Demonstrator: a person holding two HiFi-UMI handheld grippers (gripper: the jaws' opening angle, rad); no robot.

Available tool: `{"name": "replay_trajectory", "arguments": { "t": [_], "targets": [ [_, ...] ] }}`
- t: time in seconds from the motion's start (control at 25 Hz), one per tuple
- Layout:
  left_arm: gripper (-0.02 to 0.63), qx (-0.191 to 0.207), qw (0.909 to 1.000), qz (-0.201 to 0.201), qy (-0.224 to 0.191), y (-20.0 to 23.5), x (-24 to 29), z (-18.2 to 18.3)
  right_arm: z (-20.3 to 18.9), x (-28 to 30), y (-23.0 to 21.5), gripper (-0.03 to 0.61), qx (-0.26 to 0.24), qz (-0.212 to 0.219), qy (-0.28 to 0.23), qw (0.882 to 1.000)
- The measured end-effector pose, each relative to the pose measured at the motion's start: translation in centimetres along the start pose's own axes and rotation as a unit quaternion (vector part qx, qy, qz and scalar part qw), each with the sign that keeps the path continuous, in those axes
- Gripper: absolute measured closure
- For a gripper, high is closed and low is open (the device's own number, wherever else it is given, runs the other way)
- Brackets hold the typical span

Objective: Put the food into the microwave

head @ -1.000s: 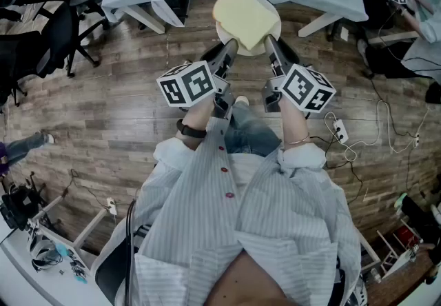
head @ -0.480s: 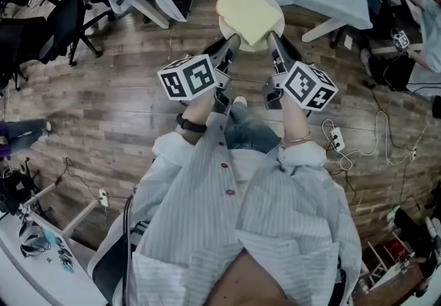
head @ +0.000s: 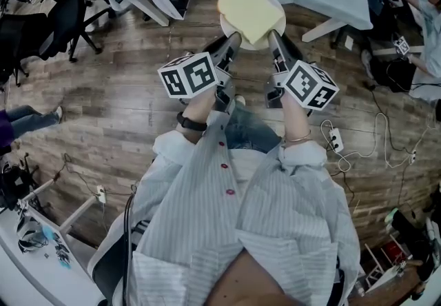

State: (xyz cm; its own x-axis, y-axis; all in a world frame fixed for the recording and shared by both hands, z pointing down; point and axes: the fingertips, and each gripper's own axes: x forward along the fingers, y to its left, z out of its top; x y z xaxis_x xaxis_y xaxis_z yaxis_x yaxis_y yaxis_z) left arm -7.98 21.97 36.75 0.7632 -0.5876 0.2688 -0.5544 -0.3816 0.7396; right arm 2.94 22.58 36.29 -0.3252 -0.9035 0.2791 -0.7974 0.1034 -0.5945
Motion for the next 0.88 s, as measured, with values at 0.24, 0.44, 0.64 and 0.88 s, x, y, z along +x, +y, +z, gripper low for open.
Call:
{"name": "replay_trajectory", "arguments": {
  "t": [0.24,0.44,0.64,0.88],
  "targets": [
    [0.541,-0.003,1.0,-0.003,0.008,0.7,1.9,0.9,0.8,1.6,-1.0,0.474,0.006,-0.007,-0.001,1.0],
    [0.541,-0.003,0.9998,-0.014,0.014,0.7,4.4,2.7,2.6,3.4,-2.1,0.474,0.007,-0.015,-0.006,1.0],
    [0.541,0.0,0.9996,-0.015,0.022,2.0,6.8,5.3,4.3,6.5,-2.7,0.474,0.011,-0.021,-0.007,1.0],
    [0.541,0.001,0.9991,-0.029,0.032,3.2,10.4,8.7,6.9,10.4,-3.6,0.474,0.01,-0.035,-0.016,0.999]
  ]
}}
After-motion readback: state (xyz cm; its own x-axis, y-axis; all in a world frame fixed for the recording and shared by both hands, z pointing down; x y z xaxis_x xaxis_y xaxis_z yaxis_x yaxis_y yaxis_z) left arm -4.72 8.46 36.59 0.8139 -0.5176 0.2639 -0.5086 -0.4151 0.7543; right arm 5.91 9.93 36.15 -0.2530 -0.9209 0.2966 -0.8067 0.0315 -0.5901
